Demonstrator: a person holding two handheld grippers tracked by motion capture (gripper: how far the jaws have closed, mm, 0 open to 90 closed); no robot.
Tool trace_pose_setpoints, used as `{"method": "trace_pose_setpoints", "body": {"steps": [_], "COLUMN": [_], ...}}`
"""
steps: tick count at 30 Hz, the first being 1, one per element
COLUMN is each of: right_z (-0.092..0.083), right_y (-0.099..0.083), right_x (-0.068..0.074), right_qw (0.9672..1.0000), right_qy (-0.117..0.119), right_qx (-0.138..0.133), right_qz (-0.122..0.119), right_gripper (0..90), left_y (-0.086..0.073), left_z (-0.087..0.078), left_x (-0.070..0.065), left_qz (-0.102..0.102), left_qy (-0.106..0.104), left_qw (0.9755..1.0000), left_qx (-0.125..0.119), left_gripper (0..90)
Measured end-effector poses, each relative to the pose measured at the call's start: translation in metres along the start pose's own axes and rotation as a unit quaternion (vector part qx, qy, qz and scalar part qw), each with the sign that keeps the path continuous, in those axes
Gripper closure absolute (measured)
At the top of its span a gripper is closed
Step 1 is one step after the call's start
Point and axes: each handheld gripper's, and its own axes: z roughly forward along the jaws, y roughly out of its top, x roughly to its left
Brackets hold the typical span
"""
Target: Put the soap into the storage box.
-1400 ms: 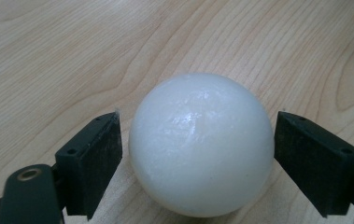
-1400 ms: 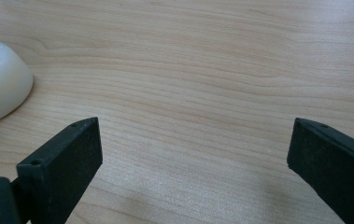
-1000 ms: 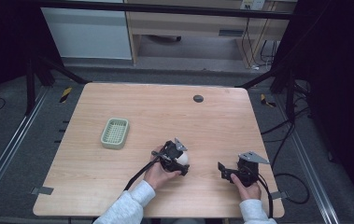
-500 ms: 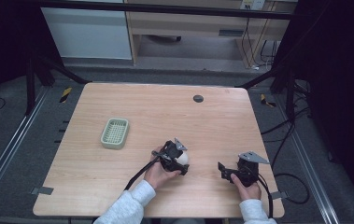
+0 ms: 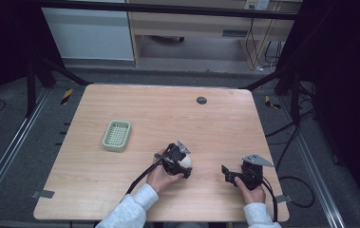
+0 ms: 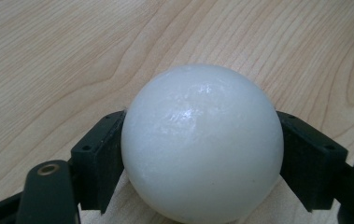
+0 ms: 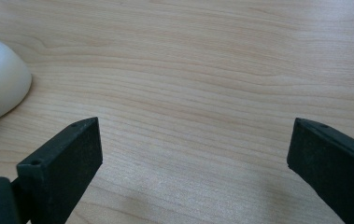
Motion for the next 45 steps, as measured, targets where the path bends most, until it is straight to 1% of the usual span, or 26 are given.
{"method": "trace_pose_setpoints", "body": {"steps": [4,8,12,13,16,21,26,29,30,31,33,37,40,45], "right_z": [0.000,0.000,0.000,0.000,0.000,0.000,0.000,0.000,0.000,0.000,0.000,0.000,0.000,0.000], "right_y": [0.000,0.000,0.000,0.000,0.000,0.000,0.000,0.000,0.000,0.000,0.000,0.000,0.000,0.000], "right_x": [0.000,0.000,0.000,0.000,0.000,0.000,0.000,0.000,0.000,0.000,0.000,0.000,0.000,0.000], "right_qw": [1.0000,1.0000,1.0000,1.0000,1.0000,1.0000,1.0000,1.0000,1.0000,1.0000,1.0000,1.0000,1.0000,1.0000], "right_qy": [-0.001,-0.001,-0.001,-0.001,0.000,-0.002,-0.002,-0.001,-0.001,-0.001,-0.002,-0.002,-0.002,-0.003], "right_qx": [0.000,0.000,0.000,0.000,0.001,0.001,0.001,0.001,0.001,0.001,0.002,0.002,0.002,0.002], "right_qz": [-0.003,-0.002,-0.002,-0.002,-0.001,-0.003,-0.002,-0.002,-0.002,-0.003,-0.002,-0.002,-0.002,-0.003], "right_gripper": [3.7,3.7,3.7,3.7,3.7,3.7,3.7,3.7,3.7,3.7,3.7,3.7,3.7,3.7], "left_y": [0.000,-0.001,0.000,0.000,0.000,-0.001,-0.005,-0.006,-0.007,-0.007,-0.009,-0.011,-0.012,-0.014], "left_z": [-0.001,-0.004,-0.008,-0.009,-0.014,-0.022,-0.035,-0.039,-0.040,-0.043,-0.048,-0.053,-0.058,-0.065], "left_x": [0.000,0.002,0.002,0.002,0.003,0.004,0.009,0.011,0.011,0.013,0.016,0.019,0.021,0.026], "left_qz": [-0.001,-0.001,-0.001,-0.004,-0.002,-0.005,-0.009,-0.010,-0.013,-0.011,-0.012,-0.016,-0.020,-0.022], "left_qy": [0.002,-0.002,-0.002,-0.001,-0.004,-0.005,-0.004,-0.003,-0.002,-0.002,0.001,0.002,0.007,0.011], "left_qw": [1.0000,1.0000,1.0000,1.0000,0.9999,0.9998,0.9996,0.9995,0.9993,0.9994,0.9993,0.9990,0.9987,0.9986], "left_qx": [0.002,0.003,-0.003,-0.007,-0.009,-0.017,-0.028,-0.031,-0.036,-0.033,-0.037,-0.042,-0.046,-0.046], "left_gripper": [22.6,22.6,22.6,22.6,22.6,22.6,22.6,22.6,22.6,22.6,22.6,22.6,22.6,22.6]}}
